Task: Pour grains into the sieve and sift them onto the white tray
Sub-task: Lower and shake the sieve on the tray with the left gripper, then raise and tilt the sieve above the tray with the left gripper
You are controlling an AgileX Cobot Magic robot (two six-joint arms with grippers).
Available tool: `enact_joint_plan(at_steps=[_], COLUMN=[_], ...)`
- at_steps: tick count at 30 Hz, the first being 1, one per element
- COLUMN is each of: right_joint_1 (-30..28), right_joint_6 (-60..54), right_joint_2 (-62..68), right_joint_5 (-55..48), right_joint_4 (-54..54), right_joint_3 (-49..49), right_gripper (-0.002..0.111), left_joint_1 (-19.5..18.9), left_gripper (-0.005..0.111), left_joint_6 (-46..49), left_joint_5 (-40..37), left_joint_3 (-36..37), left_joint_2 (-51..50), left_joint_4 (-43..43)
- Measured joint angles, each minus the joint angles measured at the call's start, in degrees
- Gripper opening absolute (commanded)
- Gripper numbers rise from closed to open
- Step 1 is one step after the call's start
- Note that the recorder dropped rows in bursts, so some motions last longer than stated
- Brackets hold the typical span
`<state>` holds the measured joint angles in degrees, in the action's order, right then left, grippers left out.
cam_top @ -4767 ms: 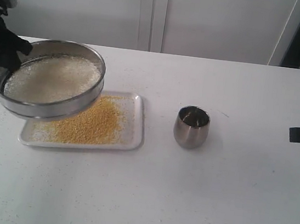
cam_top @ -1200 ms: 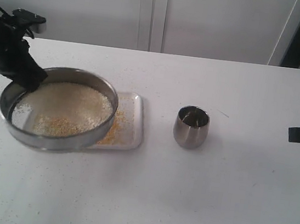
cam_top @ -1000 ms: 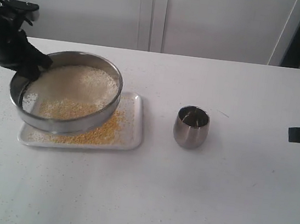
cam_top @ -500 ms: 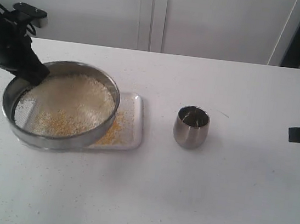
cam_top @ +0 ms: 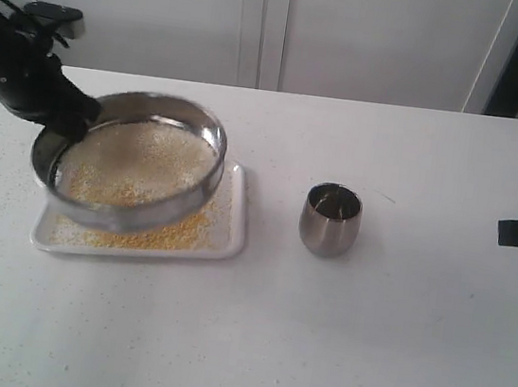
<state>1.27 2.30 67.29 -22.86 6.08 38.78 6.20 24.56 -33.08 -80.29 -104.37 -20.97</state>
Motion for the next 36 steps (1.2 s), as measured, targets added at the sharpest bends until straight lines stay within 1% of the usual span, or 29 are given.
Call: enact_joint_plan(at_steps=[1, 2, 3, 4, 5, 6, 7, 8, 10, 11, 12, 14, 15, 16, 17, 19, 21, 25, 28, 30, 33, 36], right_joint_1=[0.0, 0.0, 0.0, 0.0, 0.0, 0.0, 0.0, 0.0, 0.0, 0.0, 0.0, 0.0, 0.0, 0.0, 0.0, 0.0, 0.0, 0.0, 0.0, 0.0, 0.0, 0.0], right_joint_6=[0.0, 0.0, 0.0, 0.0, 0.0, 0.0, 0.0, 0.0, 0.0, 0.0, 0.0, 0.0, 0.0, 0.0, 0.0, 0.0, 0.0, 0.9, 1.1, 1.1, 1.1, 1.1], right_joint_2=[0.0, 0.0, 0.0, 0.0, 0.0, 0.0, 0.0, 0.0, 0.0, 0.0, 0.0, 0.0, 0.0, 0.0, 0.0, 0.0, 0.0, 0.0, 0.0, 0.0, 0.0, 0.0], right_joint_5=[0.0, 0.0, 0.0, 0.0, 0.0, 0.0, 0.0, 0.0, 0.0, 0.0, 0.0, 0.0, 0.0, 0.0, 0.0, 0.0, 0.0, 0.0, 0.0, 0.0, 0.0, 0.0], right_joint_4=[0.0, 0.0, 0.0, 0.0, 0.0, 0.0, 0.0, 0.0, 0.0, 0.0, 0.0, 0.0, 0.0, 0.0, 0.0, 0.0, 0.0, 0.0, 0.0, 0.0, 0.0, 0.0], right_joint_3=[0.0, 0.0, 0.0, 0.0, 0.0, 0.0, 0.0, 0.0, 0.0, 0.0, 0.0, 0.0, 0.0, 0.0, 0.0, 0.0, 0.0, 0.0, 0.0, 0.0, 0.0, 0.0], right_gripper=[0.000, 0.000, 0.000, 0.000, 0.000, 0.000, 0.000, 0.000, 0.000, 0.000, 0.000, 0.000, 0.000, 0.000, 0.000, 0.000, 0.000, 0.000, 0.000, 0.000, 0.000, 0.000], left_joint_1=[-1.0, -2.7, -3.1, -3.1, -2.5, -1.7, -1.7, -2.5, -4.5, -4.9, -4.9, -4.9, -4.8, -4.7, -4.7, -4.5, -4.4, -3.6, -2.7, -2.9, -3.0, -1.2], left_gripper=[0.000, 0.000, 0.000, 0.000, 0.000, 0.000, 0.000, 0.000, 0.000, 0.000, 0.000, 0.000, 0.000, 0.000, 0.000, 0.000, 0.000, 0.000, 0.000, 0.000, 0.000, 0.000], left_joint_6=[-7.8, -14.4, -12.3, 0.4, 6.5, 9.3, 6.4, -1.6, -7.0, -7.2, -6.3, -2.8, -1.3, -0.9, -0.6, -0.6, -0.6, 2.2, 2.7, 0.7, -0.6, 2.4], left_joint_5=[1.2, 4.4, 6.0, 5.8, 3.8, -0.8, -1.7, -0.8, 3.8, 6.1, 6.6, 7.8, 9.6, 11.6, 16.4, 21.9, 21.8, 18.9, 25.1, 27.2, 24.6, 23.3], left_joint_3=[0.0, -0.1, -0.2, -0.3, -0.3, -0.2, 0.0, 0.1, -0.1, -0.1, -0.1, -0.1, -0.1, 0.0, 0.7, 2.6, 3.9, 7.3, 10.3, 10.5, 10.1, 10.2], left_joint_2=[0.0, 0.0, 0.0, 0.0, 0.0, 0.0, 0.0, 0.0, 0.0, 0.4, 0.8, 3.0, 4.8, 5.5, 6.2, 6.2, 6.2, 6.9, 7.9, 8.0, 9.3, 10.3], left_joint_4=[-0.7, -1.9, -1.9, -0.8, 0.5, 2.9, 3.4, 2.2, 0.2, 0.2, 0.2, 0.5, 0.5, 0.0, -1.8, -4.7, -5.0, -5.0, -5.1, -5.8, -6.3, -6.2])
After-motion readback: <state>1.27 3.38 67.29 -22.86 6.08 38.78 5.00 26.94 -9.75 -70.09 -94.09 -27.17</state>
